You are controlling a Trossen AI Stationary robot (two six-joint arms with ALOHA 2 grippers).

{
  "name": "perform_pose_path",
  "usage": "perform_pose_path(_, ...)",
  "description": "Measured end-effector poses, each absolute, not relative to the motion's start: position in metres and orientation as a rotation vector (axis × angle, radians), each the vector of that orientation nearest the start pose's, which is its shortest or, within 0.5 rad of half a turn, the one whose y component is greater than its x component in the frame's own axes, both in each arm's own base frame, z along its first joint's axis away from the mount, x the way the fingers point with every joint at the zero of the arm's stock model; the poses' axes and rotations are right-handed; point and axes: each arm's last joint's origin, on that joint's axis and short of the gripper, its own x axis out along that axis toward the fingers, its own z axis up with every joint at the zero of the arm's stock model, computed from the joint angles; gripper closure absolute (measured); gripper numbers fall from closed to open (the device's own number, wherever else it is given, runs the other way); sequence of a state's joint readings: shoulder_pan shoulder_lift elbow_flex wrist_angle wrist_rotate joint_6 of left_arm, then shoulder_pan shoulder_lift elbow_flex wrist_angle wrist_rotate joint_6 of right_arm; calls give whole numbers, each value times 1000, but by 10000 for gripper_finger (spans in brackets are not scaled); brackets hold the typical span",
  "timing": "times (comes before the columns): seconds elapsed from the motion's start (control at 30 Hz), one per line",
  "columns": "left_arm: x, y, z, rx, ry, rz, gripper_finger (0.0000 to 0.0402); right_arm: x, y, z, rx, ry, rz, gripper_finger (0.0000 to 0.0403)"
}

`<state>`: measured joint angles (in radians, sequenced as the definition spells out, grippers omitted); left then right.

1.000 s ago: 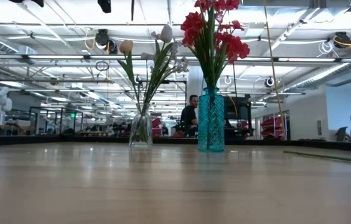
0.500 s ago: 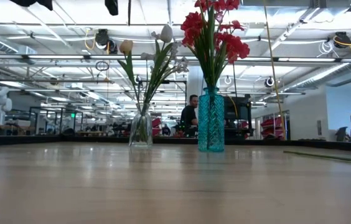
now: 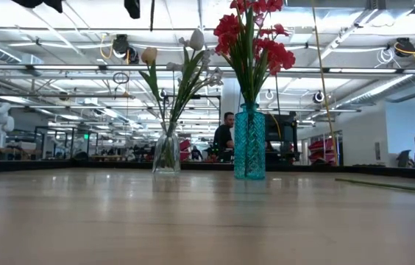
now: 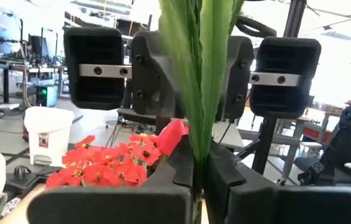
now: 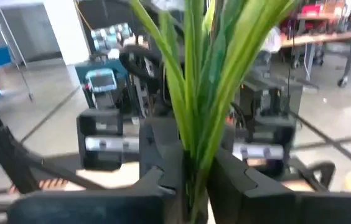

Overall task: Sort flowers into vase by color
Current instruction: Put the white flowers into the transparent vase

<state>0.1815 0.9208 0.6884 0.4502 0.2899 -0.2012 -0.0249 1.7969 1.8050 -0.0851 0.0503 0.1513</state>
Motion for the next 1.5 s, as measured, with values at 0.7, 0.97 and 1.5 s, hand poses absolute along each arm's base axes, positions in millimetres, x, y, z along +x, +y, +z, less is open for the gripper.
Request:
perform_pose_path(0.7,199,50,337,55,-214,103,392,249,8,473,416,416,-388,350)
perform_pose_path(0.97,198,56,318,48,-173,195,392,233,45,445,524,608,-442,397)
perform_pose_path(1.5,230,79,262,109,-100,259,392,231,89,350,739,922,-509,402)
